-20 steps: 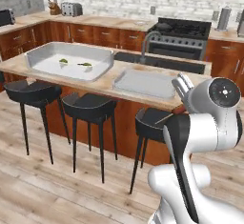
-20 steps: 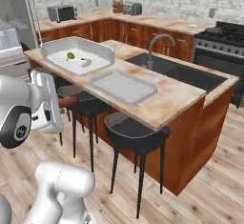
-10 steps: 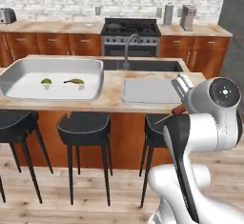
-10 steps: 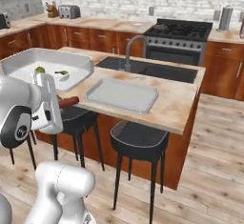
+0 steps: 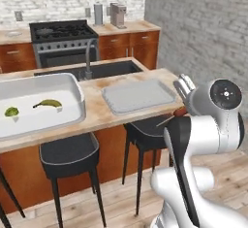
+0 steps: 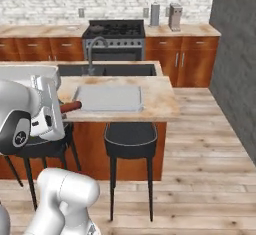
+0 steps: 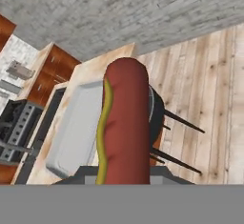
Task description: Place the cold items (banana and broccoli) from the fridge in one tupperware on the dining counter. Place the warm items (kebab skewer and hot dog) in the stove area in another tupperware.
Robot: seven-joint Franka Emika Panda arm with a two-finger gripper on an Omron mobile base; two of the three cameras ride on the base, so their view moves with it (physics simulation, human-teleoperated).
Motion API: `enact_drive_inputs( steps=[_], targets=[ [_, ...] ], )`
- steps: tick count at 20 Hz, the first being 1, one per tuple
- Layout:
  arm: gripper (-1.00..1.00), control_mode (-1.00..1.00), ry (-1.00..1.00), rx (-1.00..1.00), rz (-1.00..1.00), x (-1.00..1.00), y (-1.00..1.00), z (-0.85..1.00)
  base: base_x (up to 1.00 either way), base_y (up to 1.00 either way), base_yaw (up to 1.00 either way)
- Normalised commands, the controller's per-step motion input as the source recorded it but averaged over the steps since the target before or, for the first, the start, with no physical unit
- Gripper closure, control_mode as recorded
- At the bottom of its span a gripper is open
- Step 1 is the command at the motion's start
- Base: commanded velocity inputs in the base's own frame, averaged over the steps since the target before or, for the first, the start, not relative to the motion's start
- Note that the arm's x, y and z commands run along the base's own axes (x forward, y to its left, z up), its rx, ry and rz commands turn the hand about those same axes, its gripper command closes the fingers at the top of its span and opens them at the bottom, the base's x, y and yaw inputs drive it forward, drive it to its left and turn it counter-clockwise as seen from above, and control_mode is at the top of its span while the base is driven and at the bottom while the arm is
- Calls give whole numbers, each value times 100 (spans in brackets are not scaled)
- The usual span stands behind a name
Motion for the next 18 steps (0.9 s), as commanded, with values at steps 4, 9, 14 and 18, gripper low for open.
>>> enact_drive_inputs(
  steps=[4,9,14,18],
  targets=[
    [100,100,0,0,0,0,0,0,70,10,-29],
    [100,100,0,0,0,0,0,0,85,-5,3],
    [100,100,0,0,0,0,0,0,93,-1,10],
    [100,-100,21,14,1,50,0,0,50,0,3]
  ],
)
